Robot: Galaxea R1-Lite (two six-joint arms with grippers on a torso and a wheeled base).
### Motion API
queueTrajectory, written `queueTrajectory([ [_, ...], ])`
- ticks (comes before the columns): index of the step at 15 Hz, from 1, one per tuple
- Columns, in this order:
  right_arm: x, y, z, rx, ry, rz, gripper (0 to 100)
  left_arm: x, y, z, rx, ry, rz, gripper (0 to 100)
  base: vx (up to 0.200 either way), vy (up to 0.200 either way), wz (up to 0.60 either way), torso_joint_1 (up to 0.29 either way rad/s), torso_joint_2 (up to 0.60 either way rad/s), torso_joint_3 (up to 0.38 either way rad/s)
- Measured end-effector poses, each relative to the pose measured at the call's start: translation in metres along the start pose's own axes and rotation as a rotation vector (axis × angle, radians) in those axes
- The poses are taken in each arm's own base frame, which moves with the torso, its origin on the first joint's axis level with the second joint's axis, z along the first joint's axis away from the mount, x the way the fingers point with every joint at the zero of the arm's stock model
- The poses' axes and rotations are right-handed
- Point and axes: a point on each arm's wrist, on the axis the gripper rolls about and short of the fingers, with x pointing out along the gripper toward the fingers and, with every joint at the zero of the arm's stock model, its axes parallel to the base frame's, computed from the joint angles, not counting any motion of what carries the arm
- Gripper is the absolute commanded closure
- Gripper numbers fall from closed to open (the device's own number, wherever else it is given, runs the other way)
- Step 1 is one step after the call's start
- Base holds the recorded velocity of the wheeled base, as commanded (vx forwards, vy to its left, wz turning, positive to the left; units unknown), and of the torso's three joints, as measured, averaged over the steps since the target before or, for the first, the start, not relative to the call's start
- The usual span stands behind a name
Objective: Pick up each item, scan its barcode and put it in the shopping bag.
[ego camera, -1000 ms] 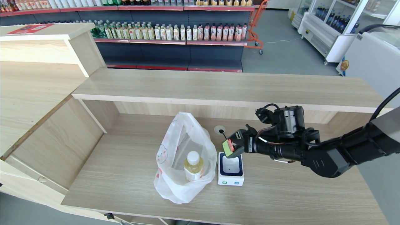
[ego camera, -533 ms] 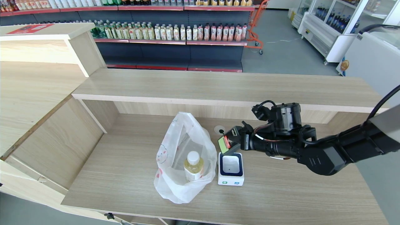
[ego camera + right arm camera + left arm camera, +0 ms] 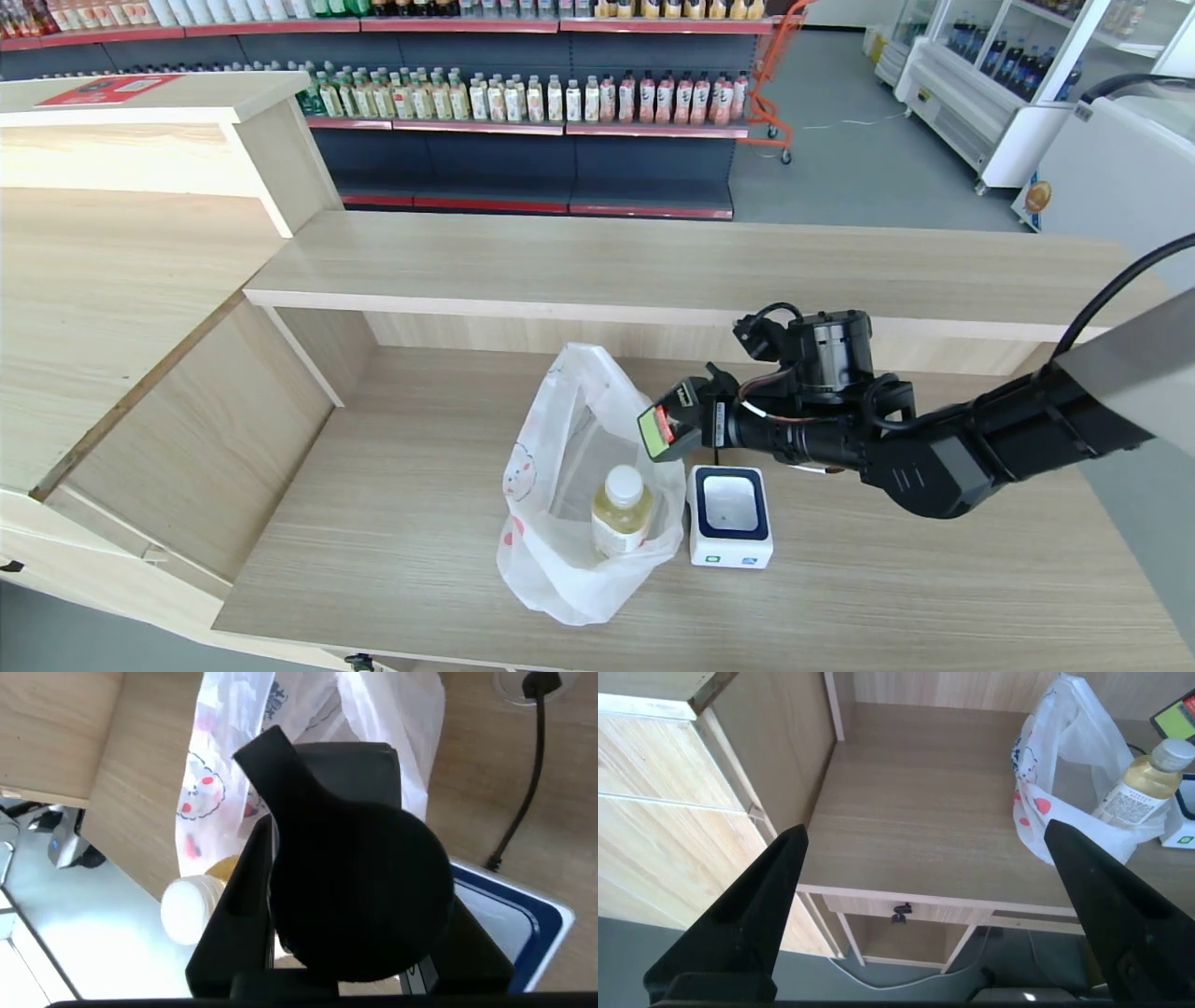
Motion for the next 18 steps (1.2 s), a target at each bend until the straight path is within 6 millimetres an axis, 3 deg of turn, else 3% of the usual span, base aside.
queueTrajectory([
  [10, 0.046, -0.023, -0.03, -0.28, 0.005, -0.016, 100, 0.0, 0.0, 0.0, 0.0, 0.0, 0.0, 0, 0.0, 0.0, 0.0, 0.0, 0.0, 0.0],
  [14, 0.073, -0.024, -0.032, -0.327, -0.027, -0.039, 100, 0.0, 0.0, 0.0, 0.0, 0.0, 0.0, 0, 0.0, 0.0, 0.0, 0.0, 0.0, 0.0],
  [18, 0.093, -0.025, -0.049, -0.439, -0.003, -0.043, 100, 0.0, 0.0, 0.0, 0.0, 0.0, 0.0, 0, 0.0, 0.0, 0.0, 0.0, 0.0, 0.0],
])
